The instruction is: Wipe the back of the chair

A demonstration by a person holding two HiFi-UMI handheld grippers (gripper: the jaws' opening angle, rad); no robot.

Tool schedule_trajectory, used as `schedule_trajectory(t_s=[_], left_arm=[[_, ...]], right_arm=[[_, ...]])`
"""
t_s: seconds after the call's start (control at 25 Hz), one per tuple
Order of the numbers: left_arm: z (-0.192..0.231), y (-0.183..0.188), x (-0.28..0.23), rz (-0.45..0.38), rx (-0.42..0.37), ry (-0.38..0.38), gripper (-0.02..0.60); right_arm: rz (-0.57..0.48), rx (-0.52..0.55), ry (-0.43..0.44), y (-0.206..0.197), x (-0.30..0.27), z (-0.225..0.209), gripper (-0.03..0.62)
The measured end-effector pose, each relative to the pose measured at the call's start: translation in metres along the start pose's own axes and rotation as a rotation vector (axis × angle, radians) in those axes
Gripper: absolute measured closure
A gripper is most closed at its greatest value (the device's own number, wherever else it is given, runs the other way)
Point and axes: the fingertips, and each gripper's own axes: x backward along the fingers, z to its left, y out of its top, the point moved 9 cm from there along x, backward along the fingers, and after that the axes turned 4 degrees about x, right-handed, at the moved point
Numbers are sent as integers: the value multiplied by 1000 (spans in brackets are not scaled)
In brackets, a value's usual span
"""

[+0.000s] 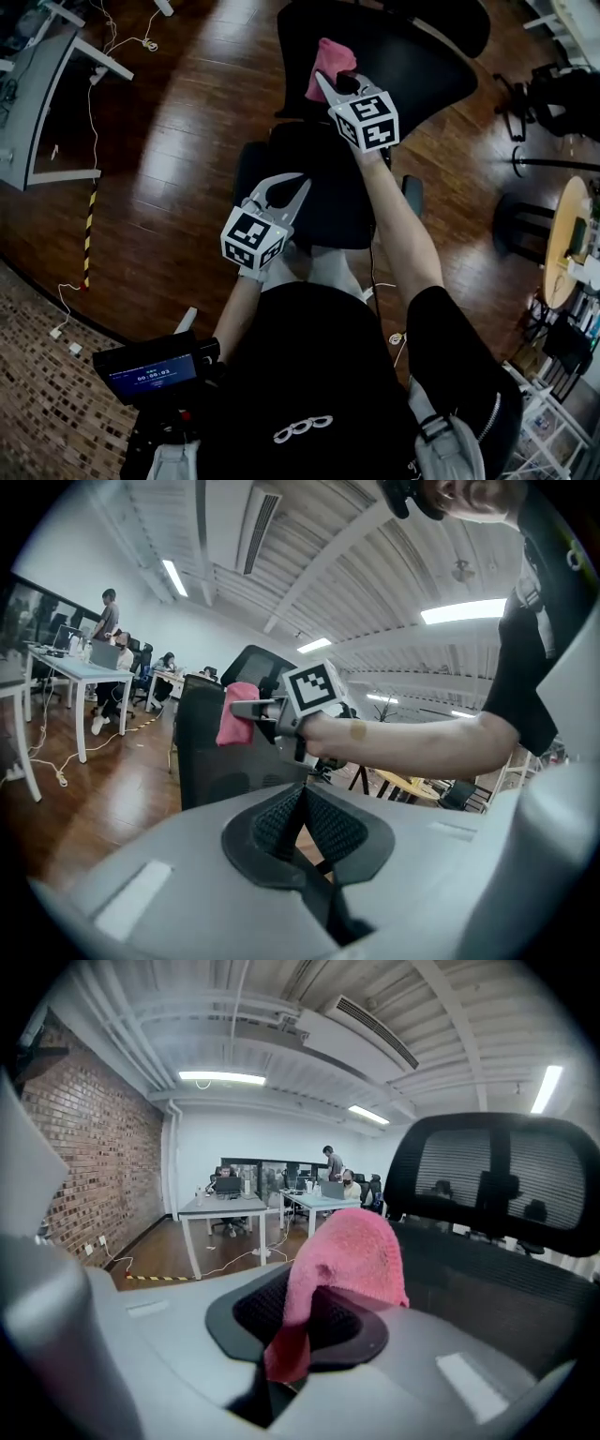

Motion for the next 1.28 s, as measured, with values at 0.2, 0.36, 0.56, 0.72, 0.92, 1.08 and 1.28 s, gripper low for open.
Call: schedule_trajectory(t_s=[0.2,0.36,0.56,0.72,0.92,1.08,1.28], left_arm=[[42,8,28,10,-8,17,592],[79,11,48,11,4,44,592],[97,10,60,13,5,73,592],[105,11,68,31,17,80,592],[104,7,62,41,7,71,592],[94,10,48,49,-11,47,592],[84,18,37,65,-16,21,592]], right_arm=[[21,58,33,30,-88,-1,555],[25,79,87,47,-146,8,556],[24,112,147,51,-183,7,554],[61,55,69,43,-193,-23,554],[72,-37,-7,28,-175,-58,553],[87,-38,-68,16,-152,-77,553],[108,-46,-173,5,-120,-106,553]])
